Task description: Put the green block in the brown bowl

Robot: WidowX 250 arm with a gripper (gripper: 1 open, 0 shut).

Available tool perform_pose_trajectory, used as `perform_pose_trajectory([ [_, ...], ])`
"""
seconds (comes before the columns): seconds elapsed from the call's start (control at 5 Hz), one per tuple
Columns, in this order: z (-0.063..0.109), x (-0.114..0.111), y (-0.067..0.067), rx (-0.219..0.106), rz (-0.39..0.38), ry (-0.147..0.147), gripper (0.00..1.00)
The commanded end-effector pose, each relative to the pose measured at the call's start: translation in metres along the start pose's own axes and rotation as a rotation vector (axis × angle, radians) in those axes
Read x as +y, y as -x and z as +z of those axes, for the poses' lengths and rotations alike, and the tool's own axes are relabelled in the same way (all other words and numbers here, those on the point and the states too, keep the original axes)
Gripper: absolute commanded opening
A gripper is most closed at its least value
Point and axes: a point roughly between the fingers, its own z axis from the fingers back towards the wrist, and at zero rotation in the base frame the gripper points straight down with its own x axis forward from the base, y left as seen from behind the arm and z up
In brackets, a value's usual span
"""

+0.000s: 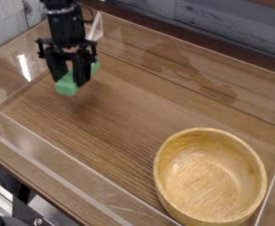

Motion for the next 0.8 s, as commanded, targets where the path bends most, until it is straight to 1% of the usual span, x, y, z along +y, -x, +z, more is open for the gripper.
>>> perform_pose_trajectory([
  [0.0,0.043,-0.032,0.006,-0.052,-0.031,-0.014,0.00],
  [0.2,0.052,-0.081,0.020,-0.041,-0.068,-0.006,0.00],
  [0.6,0.028,-0.172,0.058,-0.013,-0.229,-0.028,0.00],
])
